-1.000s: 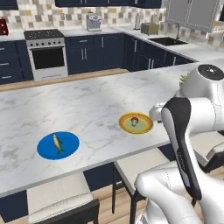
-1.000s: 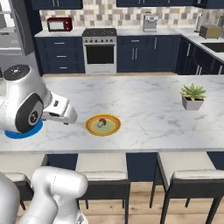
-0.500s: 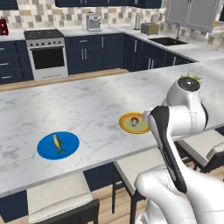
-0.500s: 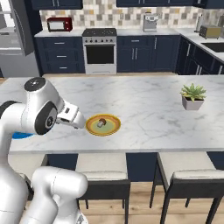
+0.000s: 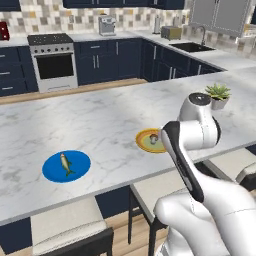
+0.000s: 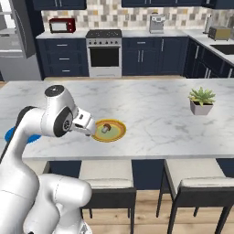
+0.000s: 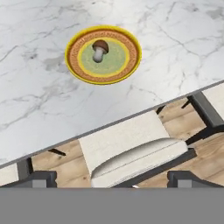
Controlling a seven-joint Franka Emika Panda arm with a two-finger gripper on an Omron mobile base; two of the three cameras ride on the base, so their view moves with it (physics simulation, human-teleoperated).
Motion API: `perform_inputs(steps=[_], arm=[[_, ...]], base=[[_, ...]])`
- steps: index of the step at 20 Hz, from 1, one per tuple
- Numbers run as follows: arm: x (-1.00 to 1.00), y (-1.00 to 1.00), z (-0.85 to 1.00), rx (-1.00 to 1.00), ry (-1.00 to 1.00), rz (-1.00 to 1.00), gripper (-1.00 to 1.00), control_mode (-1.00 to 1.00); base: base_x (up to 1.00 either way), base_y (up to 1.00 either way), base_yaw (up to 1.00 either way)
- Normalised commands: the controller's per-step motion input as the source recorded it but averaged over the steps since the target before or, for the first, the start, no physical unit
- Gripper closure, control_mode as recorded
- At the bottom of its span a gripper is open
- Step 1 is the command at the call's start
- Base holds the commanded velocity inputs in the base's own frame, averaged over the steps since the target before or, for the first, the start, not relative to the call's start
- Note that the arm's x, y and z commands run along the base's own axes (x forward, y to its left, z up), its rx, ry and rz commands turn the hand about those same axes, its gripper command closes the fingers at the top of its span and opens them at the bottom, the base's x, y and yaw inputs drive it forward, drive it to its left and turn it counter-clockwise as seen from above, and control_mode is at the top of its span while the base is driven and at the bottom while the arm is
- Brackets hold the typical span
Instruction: Transport the fish and mushroom to the fridge. Place the fish on the rack containing meat and place the mushroom on the rack containing the vegetable, ensuring meats and vegetables are on different racks.
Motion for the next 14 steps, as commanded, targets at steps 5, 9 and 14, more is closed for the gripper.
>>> perform_inputs(steps=[5,9,14], arm=[[0.51,0.00,-0.39,0.00,0.13,0.00,-1.00,-1.00],[0.52,-0.05,-0.32,0.00,0.09,0.00,-1.00,-1.00],[0.48,-0.06,-0.23,0.00,0.04,0.00,-1.00,-1.00]], base=[[0.00,0.00,0.00],[0.00,0.00,0.00],[0.00,0.00,0.00]])
